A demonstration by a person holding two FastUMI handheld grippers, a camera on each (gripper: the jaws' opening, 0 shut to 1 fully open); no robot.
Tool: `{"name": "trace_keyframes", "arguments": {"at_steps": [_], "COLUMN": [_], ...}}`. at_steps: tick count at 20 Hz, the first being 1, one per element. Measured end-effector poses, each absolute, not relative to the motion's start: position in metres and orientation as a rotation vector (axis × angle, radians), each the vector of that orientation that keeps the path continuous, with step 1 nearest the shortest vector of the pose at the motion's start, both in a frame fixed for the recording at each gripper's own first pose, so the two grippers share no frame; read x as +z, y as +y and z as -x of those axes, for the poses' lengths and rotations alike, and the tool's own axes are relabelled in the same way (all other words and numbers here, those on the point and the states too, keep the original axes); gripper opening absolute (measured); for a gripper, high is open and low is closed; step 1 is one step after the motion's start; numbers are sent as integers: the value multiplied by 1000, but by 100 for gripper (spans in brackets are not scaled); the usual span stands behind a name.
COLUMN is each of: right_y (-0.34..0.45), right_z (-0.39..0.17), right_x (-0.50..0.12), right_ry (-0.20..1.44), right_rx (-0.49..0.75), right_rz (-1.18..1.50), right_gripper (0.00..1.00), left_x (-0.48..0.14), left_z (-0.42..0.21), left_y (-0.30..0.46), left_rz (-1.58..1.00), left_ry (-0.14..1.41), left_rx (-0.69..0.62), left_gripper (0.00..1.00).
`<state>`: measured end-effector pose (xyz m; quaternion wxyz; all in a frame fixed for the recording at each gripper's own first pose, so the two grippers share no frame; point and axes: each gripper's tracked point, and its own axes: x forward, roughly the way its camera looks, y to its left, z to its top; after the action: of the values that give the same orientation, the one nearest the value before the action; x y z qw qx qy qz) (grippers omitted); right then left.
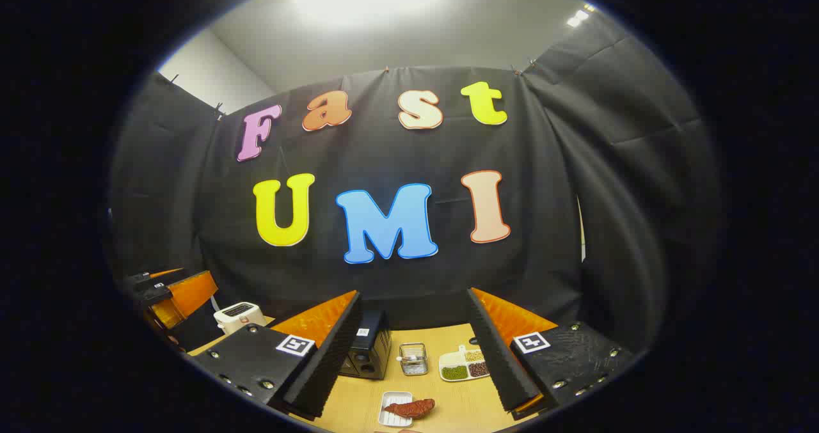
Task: Open the electric oven with the left hand, put the food in, and close the electric oven.
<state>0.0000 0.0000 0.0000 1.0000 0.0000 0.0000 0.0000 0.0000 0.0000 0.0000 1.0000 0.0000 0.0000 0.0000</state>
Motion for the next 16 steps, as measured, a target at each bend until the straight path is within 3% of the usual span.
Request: {"name": "trace_keyframes", "arguments": {"at_steps": [7,8,11,12,14,16], "right_y": [17,19,22,24,24,23], "right_z": [-5,-6,-7,-7,-9,-11], "right_x": [9,10,15,16,15,13], "right_ry": [-28,-26,-38,-41,-41,-36], "right_rx": [-43,-46,-50,-49,-47,-48], "right_rz": [15,16,20,26,43,45], "right_gripper": [97,97,97,97,97,97], "left_x": [6,8,12,12,10,5], "left_z": [-20,-21,-26,-27,-29,-33], "left_y": [21,24,29,30,30,32], "left_rz": [5,7,20,20,18,19], "left_ry": [-9,-16,-29,-30,-30,-20], "left_rx": [-49,-51,-52,-54,-58,-59], "left_gripper": [98,94,98,91,98,95]}}
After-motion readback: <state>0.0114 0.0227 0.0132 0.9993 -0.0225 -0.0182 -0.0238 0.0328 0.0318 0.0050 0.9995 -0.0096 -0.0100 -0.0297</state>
